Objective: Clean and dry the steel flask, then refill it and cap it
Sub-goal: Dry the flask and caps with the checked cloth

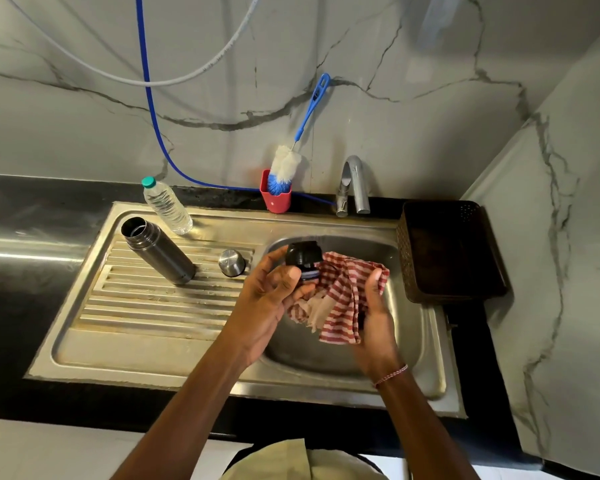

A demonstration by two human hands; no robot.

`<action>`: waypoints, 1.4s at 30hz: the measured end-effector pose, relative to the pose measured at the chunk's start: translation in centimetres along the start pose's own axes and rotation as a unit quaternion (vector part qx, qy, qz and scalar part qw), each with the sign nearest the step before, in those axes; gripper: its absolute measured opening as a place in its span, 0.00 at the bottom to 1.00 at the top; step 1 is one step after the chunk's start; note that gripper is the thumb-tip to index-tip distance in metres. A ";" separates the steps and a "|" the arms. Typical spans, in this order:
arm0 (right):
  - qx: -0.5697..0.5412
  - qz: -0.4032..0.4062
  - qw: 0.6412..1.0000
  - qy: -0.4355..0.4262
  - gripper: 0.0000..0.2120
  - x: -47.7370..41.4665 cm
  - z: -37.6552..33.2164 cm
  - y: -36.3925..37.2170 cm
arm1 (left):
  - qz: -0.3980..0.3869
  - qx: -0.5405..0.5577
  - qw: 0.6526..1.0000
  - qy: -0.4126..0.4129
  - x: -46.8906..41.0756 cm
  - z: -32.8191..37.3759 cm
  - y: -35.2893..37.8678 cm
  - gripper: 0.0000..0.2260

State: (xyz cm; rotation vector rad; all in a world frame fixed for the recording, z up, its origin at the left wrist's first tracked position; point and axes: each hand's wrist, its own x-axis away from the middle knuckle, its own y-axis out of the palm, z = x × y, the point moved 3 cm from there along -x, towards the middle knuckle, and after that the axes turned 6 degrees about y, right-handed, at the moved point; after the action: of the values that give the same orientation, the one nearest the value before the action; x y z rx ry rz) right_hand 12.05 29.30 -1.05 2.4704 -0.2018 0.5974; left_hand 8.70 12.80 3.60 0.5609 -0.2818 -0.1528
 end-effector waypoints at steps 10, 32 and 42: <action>0.255 0.015 0.962 -0.094 0.37 0.7 -1.7 1.4 | -0.035 -0.223 0.974 0.005 -0.3 -0.2 -0.2 0.24; 0.519 0.082 0.808 -0.267 0.24 -0.6 -2.1 3.3 | -0.010 -0.371 0.922 0.111 -1.3 -0.4 -0.6 0.16; 0.406 0.029 0.911 -0.064 0.14 -1.0 -4.2 2.9 | -0.108 -0.554 0.776 0.281 -0.8 -0.1 -0.1 0.23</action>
State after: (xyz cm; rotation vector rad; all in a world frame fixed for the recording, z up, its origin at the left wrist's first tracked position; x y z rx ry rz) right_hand 8.83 29.33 3.09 3.3264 -0.0792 0.6262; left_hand 7.96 12.99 3.28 -0.5658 0.4729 -0.3293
